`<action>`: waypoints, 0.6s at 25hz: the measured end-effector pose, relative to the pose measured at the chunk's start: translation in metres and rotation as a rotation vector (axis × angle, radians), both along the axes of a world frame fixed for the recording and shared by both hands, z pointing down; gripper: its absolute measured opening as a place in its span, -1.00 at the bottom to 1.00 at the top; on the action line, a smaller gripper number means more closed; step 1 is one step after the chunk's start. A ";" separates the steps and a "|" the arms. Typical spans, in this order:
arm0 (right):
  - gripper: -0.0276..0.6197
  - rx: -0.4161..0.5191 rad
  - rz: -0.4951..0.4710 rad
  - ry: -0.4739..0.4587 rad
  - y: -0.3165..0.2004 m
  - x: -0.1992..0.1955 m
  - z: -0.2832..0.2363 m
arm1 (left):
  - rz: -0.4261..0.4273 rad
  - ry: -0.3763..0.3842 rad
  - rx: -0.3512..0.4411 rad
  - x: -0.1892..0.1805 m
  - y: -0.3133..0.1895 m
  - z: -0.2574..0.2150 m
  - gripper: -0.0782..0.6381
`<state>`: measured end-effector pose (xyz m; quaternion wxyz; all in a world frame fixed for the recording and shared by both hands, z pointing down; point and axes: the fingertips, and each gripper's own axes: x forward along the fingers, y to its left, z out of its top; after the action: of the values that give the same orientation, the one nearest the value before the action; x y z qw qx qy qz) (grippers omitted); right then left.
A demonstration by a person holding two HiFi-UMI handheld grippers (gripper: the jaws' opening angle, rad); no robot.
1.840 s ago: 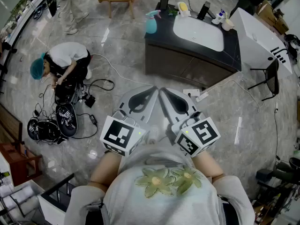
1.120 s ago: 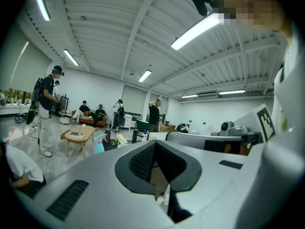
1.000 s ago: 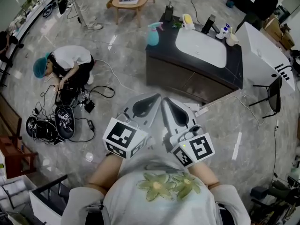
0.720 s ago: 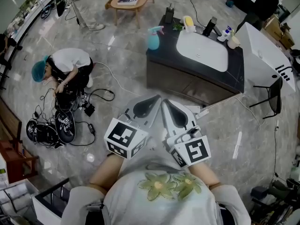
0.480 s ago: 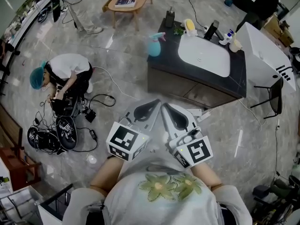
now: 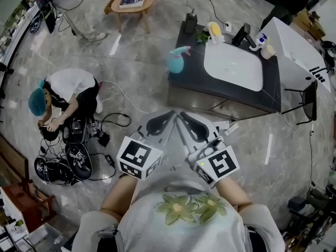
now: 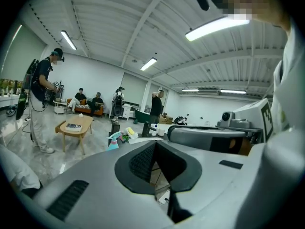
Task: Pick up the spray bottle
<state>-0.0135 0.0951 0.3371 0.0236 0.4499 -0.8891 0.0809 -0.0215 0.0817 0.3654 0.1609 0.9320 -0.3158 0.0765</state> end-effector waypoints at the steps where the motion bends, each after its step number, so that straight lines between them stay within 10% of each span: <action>1: -0.84 -0.008 0.001 0.006 -0.007 -0.003 0.003 | 0.006 0.001 -0.005 -0.004 -0.006 0.002 -0.76; 15: -0.71 -0.049 0.068 0.145 -0.055 0.004 0.022 | 0.085 0.065 -0.068 -0.005 -0.058 0.021 -0.76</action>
<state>-0.0092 0.0406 0.3593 0.0960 0.4836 -0.8671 0.0705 -0.0266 0.0239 0.3864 0.1992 0.9405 -0.2678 0.0636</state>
